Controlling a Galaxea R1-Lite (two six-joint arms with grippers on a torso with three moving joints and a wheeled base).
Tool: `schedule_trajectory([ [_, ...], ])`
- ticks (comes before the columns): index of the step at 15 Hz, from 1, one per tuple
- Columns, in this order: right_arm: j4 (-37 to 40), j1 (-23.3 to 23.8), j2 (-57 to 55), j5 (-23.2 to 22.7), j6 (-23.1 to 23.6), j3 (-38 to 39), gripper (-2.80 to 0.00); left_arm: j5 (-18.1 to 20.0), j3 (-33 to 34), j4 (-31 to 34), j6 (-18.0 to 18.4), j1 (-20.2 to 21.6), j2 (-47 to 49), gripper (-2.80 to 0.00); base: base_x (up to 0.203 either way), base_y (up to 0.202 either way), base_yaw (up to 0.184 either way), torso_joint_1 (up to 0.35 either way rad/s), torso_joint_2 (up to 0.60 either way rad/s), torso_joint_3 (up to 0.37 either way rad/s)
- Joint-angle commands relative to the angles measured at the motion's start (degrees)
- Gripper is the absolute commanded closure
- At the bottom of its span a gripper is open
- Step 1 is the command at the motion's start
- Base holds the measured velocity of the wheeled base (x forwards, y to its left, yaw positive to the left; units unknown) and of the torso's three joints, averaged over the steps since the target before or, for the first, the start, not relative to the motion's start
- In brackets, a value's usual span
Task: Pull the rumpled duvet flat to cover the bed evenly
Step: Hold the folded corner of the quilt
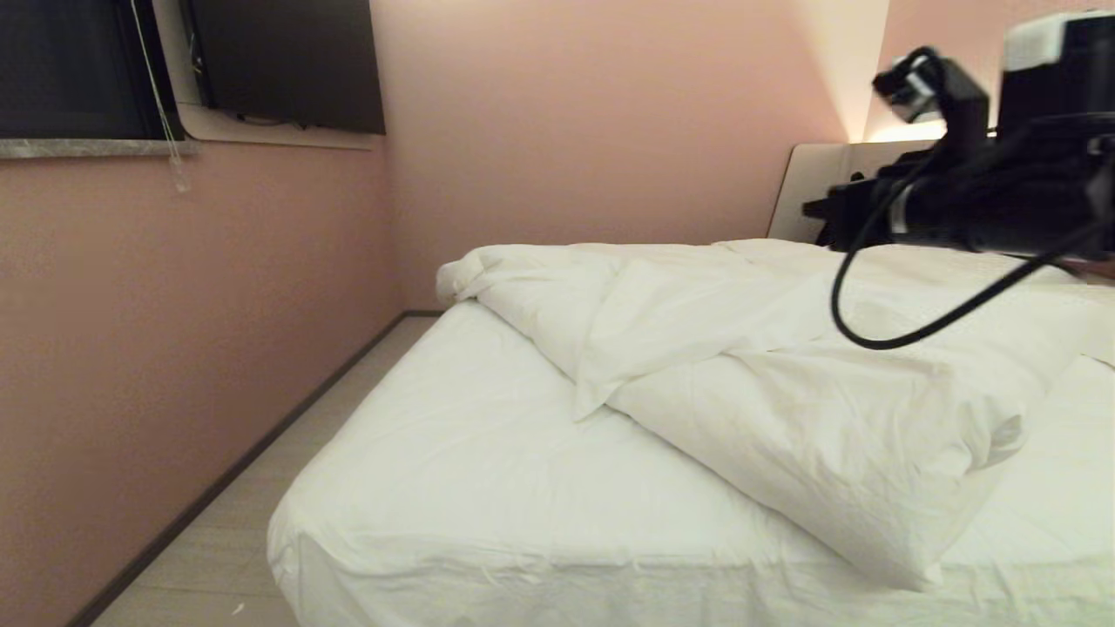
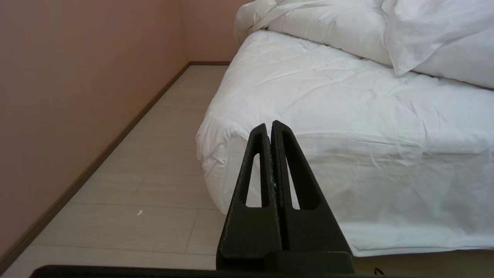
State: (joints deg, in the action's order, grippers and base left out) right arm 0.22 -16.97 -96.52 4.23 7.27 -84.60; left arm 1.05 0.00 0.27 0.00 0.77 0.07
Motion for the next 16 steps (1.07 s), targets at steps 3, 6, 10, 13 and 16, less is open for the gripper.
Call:
schedule_trajectory([
  [3,-0.3,-7.1,-21.4,22.1,10.7,-13.0,0.00,0.0,0.0,0.0,0.0,0.0,0.0,0.00,0.000,0.000,0.000,0.000,0.00,0.000],
  [6,-0.3,-9.5,-28.5,27.2,15.7,-19.1,0.00,0.0,0.0,0.0,0.0,0.0,0.0,0.00,0.000,0.000,0.000,0.000,0.00,0.000],
  [10,-0.4,-11.0,-36.3,30.7,18.4,-25.6,0.00,0.0,0.0,0.0,0.0,0.0,0.0,0.00,0.000,0.000,0.000,0.000,0.00,0.000],
  [13,-5.9,-11.0,-41.2,32.1,18.7,-26.0,0.00,0.0,0.0,0.0,0.0,0.0,0.0,0.00,0.000,0.000,0.000,0.000,0.00,0.000],
  [16,-11.6,-10.4,-46.7,32.6,15.6,-25.9,0.00,0.0,0.0,0.0,0.0,0.0,0.0,0.00,0.000,0.000,0.000,0.000,0.00,0.000],
])
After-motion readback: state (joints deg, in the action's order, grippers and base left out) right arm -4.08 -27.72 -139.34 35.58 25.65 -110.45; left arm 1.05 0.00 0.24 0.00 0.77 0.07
